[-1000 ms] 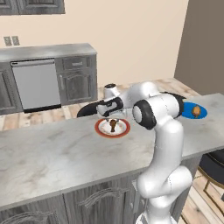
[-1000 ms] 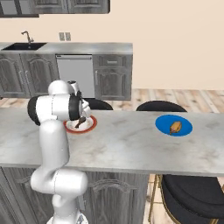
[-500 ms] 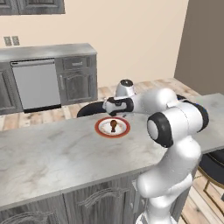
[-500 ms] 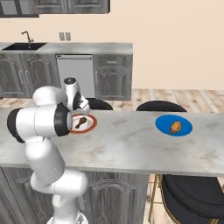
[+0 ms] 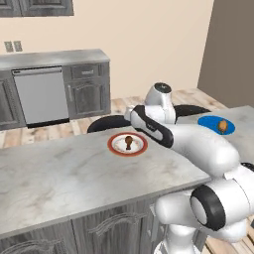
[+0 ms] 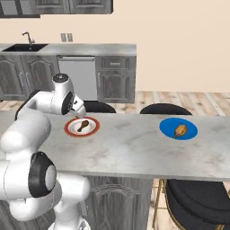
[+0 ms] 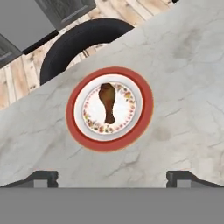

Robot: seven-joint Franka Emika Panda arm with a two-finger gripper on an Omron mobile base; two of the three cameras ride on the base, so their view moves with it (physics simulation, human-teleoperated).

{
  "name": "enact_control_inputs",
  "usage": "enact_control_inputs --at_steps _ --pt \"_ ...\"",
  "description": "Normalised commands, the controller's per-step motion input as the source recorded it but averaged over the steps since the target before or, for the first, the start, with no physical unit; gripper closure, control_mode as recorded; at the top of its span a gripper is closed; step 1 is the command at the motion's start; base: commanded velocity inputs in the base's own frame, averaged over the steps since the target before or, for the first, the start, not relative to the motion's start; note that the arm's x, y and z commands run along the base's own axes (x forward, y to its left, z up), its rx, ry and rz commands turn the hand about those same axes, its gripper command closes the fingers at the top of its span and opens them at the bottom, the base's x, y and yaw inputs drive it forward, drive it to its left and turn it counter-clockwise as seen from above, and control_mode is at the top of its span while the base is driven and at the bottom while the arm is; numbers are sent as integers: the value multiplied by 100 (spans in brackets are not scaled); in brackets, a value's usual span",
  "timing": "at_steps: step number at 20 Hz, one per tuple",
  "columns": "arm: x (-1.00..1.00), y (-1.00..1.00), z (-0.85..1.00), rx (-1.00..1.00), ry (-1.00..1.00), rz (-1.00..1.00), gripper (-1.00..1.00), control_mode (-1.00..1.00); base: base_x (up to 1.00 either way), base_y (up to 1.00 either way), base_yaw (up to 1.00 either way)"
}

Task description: Take the chicken drumsticks from the pan and place one on each plate on the dining counter.

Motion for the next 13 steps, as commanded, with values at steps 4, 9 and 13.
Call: enact_control_inputs --at_steps 4,9,13 --pt "-100 -26 93 0 18 0 -100 -100 0 0 0" --pt "-100 -35 0 -1 18 -9 -100 -100 0 0 0" --pt "-100 -63 -85 0 0 -5 -100 -100 0 0 0"
